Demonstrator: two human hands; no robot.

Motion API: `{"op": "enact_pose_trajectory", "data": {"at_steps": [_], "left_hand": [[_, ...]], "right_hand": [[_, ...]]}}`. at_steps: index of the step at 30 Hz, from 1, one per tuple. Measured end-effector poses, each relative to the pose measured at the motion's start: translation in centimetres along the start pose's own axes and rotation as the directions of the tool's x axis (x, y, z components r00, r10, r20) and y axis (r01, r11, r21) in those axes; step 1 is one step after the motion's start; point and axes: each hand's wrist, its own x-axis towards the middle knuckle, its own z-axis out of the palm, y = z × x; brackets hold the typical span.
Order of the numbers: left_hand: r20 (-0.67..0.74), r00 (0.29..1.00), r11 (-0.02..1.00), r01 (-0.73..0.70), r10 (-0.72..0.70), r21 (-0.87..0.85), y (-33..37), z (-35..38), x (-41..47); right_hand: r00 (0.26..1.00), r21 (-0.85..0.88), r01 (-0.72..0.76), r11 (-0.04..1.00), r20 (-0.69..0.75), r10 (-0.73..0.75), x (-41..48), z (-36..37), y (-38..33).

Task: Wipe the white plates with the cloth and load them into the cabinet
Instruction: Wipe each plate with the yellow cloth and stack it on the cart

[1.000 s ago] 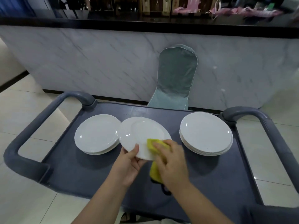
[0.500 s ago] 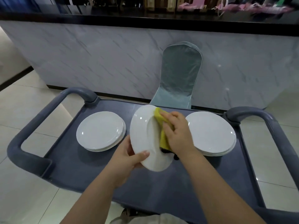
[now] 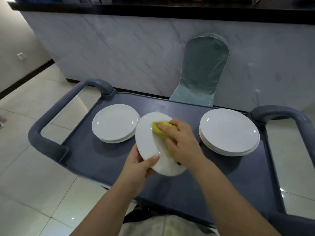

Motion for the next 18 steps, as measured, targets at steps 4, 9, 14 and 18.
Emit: {"op": "enact_pose_trajectory", "data": {"at_steps": [4, 9, 14, 18], "left_hand": [[-0.116, 0.993, 0.985, -0.045, 0.026, -0.166, 2.1, -1.5, 0.1], [-0.019, 1.000, 1.000, 0.009, -0.009, -0.025, 2.7, -1.7, -0.4], [0.012, 1.000, 0.997, -0.027, 0.026, 0.076, 1.4, 0.7, 0.0], [-0.071, 0.994, 0.994, -0.086, 0.081, -0.064, 2.9, -0.5, 0.8]], "right_hand": [[0.965, 0.140, 0.121, 0.983, 0.214, -0.150, -2.1, 1.2, -0.3], [0.982, 0.104, -0.153, 0.983, -0.098, 0.163, -1.5, -0.8, 3.6], [0.996, 0.018, 0.071, 0.997, -0.059, -0.069, 0.7, -0.3, 0.0], [0.991, 0.169, 0.109, 0.980, 0.053, -0.119, -3.0, -0.1, 1.7]]}}
